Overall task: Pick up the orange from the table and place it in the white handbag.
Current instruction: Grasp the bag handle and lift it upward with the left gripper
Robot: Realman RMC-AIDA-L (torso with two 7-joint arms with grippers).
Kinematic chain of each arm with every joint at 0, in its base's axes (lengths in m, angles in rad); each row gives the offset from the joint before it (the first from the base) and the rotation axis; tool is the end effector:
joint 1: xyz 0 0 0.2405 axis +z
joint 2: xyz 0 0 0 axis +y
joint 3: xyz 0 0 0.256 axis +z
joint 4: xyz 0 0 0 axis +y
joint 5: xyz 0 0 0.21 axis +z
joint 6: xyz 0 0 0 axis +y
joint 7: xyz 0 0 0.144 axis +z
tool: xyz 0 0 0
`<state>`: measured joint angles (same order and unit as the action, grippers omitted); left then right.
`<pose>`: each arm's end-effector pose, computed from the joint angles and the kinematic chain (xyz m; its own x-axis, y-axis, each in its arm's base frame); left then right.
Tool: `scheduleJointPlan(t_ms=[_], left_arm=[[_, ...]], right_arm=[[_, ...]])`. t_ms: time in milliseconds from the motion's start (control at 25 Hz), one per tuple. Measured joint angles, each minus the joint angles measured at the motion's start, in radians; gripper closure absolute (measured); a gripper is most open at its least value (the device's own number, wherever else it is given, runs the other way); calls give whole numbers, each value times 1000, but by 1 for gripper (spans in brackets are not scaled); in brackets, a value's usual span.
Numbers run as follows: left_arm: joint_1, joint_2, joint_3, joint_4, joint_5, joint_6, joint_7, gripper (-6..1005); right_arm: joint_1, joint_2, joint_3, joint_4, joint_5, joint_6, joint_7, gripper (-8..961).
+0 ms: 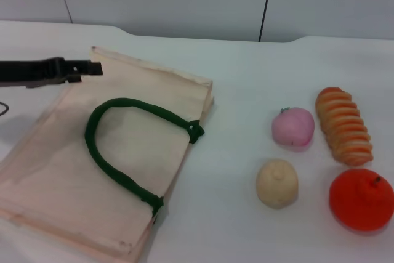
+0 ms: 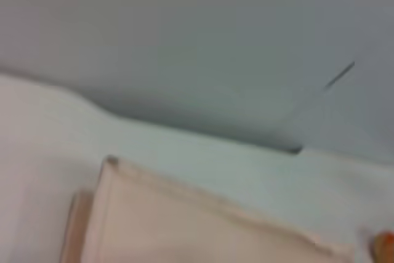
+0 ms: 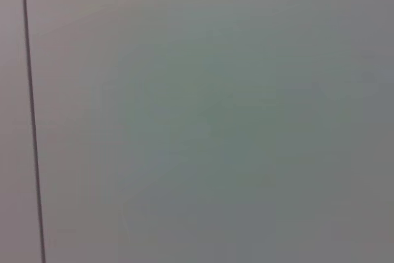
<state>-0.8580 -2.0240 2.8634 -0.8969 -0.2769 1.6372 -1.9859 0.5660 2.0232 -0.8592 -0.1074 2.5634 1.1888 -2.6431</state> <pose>-0.2961 0.3707 0.0969 0.3118 0.7535 0.5788 0.9472 -0.2944 -0.1269 0.3152 0.3820 0.0514 0.5928 0.1487 -0.7915 -0.7702 -0.1826 -0.6111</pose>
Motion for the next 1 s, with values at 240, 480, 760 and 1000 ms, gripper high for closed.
scheduleJointPlan(t_ms=[240,480,760,1000], left_arm=[[-41,7,1,-29,110,14,-38,286],[-81,16,1,-35,235,25,-61,286],[-117,17,1,-8,336,6,-71,286],[-128,21,1,53,403,-74,-90,286]], right_arm=[[-7,0,14,0,0,2,0,73],[-8,0,14,-1,0,1,0,74],[-5,0,22,-1,0,1,0,74],[-5,0,26,-2,0,3,0,74]])
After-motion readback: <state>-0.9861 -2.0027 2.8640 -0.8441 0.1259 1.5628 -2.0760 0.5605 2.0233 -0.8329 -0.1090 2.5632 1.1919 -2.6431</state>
